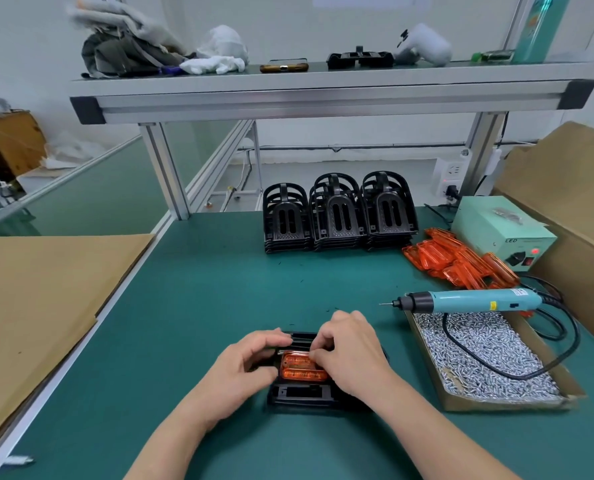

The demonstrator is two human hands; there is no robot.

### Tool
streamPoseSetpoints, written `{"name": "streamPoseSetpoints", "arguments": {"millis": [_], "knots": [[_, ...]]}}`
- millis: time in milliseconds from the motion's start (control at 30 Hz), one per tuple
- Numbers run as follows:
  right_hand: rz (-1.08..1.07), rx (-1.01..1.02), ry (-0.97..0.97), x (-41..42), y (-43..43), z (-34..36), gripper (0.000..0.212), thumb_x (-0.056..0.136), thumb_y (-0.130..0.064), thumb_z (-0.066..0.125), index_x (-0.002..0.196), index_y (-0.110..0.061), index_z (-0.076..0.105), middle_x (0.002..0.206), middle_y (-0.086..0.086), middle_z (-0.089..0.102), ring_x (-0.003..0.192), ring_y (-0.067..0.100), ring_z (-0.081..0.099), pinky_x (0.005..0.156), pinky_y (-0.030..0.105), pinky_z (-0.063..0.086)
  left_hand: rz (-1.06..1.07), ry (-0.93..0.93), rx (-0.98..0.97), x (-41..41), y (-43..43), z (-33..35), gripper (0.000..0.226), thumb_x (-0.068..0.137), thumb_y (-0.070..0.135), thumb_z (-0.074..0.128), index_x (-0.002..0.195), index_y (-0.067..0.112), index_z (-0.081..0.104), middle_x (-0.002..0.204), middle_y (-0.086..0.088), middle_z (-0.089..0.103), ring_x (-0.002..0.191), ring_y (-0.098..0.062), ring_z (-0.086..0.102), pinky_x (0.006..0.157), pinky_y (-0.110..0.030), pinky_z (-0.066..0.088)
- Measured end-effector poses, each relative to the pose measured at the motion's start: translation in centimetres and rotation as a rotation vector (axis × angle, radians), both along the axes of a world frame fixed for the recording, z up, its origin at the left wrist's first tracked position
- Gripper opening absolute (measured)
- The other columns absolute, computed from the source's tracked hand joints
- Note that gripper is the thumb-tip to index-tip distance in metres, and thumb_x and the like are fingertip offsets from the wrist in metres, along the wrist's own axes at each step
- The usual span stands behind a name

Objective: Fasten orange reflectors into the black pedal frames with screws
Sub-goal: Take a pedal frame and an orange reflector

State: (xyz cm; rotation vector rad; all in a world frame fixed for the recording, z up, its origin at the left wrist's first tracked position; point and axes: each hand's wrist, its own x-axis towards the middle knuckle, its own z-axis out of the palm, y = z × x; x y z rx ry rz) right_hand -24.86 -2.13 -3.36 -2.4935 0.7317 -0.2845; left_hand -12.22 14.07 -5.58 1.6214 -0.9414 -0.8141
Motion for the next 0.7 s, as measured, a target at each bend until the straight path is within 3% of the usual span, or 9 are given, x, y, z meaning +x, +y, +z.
{"name": "streamPoseSetpoints", "arguments": {"millis": [100, 267, 467, 600, 700], "knots": [[-0.003, -0.008, -0.010, 0.0, 0.1, -0.1, 0.012, 0.091, -0.030, 0.069, 0.082, -0.029, 0.076, 0.080, -0.015, 0.044, 0.097, 0.013, 0.040, 0.080, 0.026, 0.029, -0.054, -0.113, 0.107, -0.2, 0.1, -0.2, 0.067, 0.069, 0.034, 0.079, 0.132, 0.038, 0.055, 0.144, 0.019, 0.046, 0.134, -0.004, 0.045, 0.115, -0.033, 0.036], [0.012, -0.080, -0.003, -0.1, 0.5, -0.1, 0.011, 0.093, -0.029, 0.064, 0.085, -0.030, 0.072, 0.089, -0.012, 0.048, 0.098, 0.016, 0.042, 0.090, 0.030, 0.035, -0.083, -0.325, 0.146, -0.6, -0.3, -0.2, 0.085, 0.065, 0.051, 0.080, 0.141, 0.042, 0.042, 0.151, 0.027, 0.030, 0.139, 0.009, 0.029, 0.117, -0.025, 0.028], [-0.007, -0.178, 0.013, -0.7, 0.9, -0.4, 0.016, 0.090, -0.024, 0.062, 0.083, -0.030, 0.049, 0.088, -0.014, 0.047, 0.094, 0.016, 0.041, 0.087, 0.033, 0.032, -0.056, -0.434, 0.147, -1.8, -0.8, -0.5, 0.089, 0.062, 0.064, 0.073, 0.142, 0.039, 0.042, 0.152, 0.029, 0.022, 0.141, 0.013, 0.017, 0.110, -0.007, 0.019], [-0.010, -0.032, -0.092, -2.3, -0.8, 1.4, 0.015, 0.087, -0.020, 0.067, 0.079, -0.027, 0.056, 0.084, -0.014, 0.057, 0.092, 0.014, 0.048, 0.084, 0.031, 0.037, -0.032, -0.468, 0.108, -3.0, -1.4, -0.9, 0.089, 0.062, 0.066, 0.073, 0.141, 0.038, 0.044, 0.148, 0.032, 0.021, 0.137, 0.017, 0.015, 0.101, 0.004, 0.016], [-0.211, -0.011, -0.218, -5.0, -4.1, 3.4, 0.017, 0.086, -0.012, 0.068, 0.078, -0.024, 0.060, 0.085, -0.009, 0.063, 0.085, 0.014, 0.057, 0.081, 0.033, 0.044, -0.022, -0.459, 0.090, -3.8, -1.9, -1.2, 0.088, 0.063, 0.064, 0.074, 0.142, 0.041, 0.042, 0.144, 0.037, 0.019, 0.138, 0.016, 0.014, 0.100, 0.005, 0.016]]}}
